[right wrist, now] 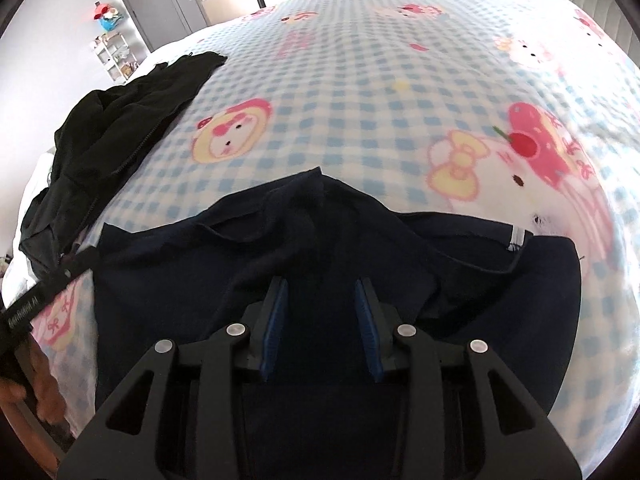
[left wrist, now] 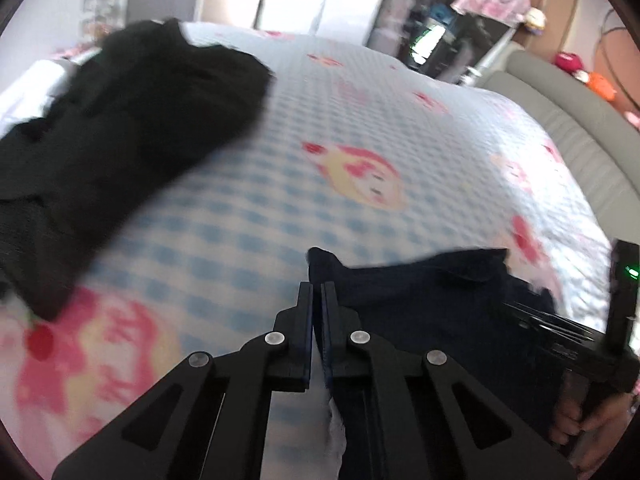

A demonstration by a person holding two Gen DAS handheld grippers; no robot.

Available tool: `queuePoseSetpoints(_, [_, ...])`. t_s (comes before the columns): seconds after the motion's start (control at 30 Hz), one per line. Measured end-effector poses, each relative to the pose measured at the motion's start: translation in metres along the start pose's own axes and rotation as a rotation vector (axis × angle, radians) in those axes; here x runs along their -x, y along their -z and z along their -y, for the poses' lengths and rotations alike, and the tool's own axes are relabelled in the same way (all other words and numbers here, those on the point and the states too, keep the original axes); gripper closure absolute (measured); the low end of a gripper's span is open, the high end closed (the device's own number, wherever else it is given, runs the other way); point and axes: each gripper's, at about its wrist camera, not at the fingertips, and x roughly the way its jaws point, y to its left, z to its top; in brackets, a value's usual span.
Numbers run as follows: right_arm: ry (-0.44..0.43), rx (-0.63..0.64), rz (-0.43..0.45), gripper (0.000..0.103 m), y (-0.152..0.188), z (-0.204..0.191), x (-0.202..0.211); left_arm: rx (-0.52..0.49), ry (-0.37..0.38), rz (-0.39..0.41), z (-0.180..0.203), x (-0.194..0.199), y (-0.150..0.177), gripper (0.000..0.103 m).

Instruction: Fold clothes

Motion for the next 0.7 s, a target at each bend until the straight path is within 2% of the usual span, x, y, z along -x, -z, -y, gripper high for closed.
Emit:
queuePoseSetpoints(0.1, [0.003,0.009,0.006,0.067,-0.004,-0.004,0.003,0.047,-0.007,-0.013,-0.019,-0.001,-0.001,0.099])
queuePoseSetpoints(0.2, [0.016,0.025,0.007,0.067,-0.009,-0.003,0.003,0.093,0.011,-0.072,-0.035,-0.012,0.004,0.099])
queuePoseSetpoints(0.27, [0.026,0.024,0.007,0.067,-0.012,0.001,0.004,0.093,0.048,-0.114,-0.038,-0.017,0.008,0.094])
queuePoseSetpoints(0.33, [0.015,0.023,0.014,0.067,-0.016,0.005,0.006,0.051,0.059,-0.096,-0.032,-0.013,0.010,0.074])
queuePoseSetpoints(0.37, [0.002,0.033,0.021,0.066,-0.019,0.005,0.008,0.027,0.058,-0.063,-0.029,-0.008,0.009,0.057])
queuePoseSetpoints(0.4, [-0.013,0.054,0.027,0.065,-0.023,0.002,0.010,0.013,0.063,-0.036,-0.025,-0.006,0.008,0.049])
queuePoseSetpoints(0.47, [-0.026,0.110,0.034,0.051,-0.030,-0.006,0.010,0.019,0.063,-0.035,-0.024,-0.012,0.000,0.049])
queuePoseSetpoints(0.57, [-0.055,0.185,0.020,0.051,-0.043,-0.023,-0.005,0.026,0.052,-0.090,-0.024,-0.035,-0.009,0.050])
queuePoseSetpoints(0.6, [-0.075,0.193,0.004,0.051,-0.048,-0.027,-0.014,0.019,0.036,-0.114,-0.023,-0.043,-0.011,0.054])
queuePoseSetpoints(0.63, [-0.086,0.198,-0.018,0.051,-0.050,-0.030,-0.023,0.009,0.012,-0.137,-0.023,-0.050,-0.011,0.062])
queuePoseSetpoints(0.7, [-0.093,0.219,-0.078,0.051,-0.054,-0.034,-0.044,-0.007,-0.012,-0.147,-0.022,-0.053,-0.010,0.072])
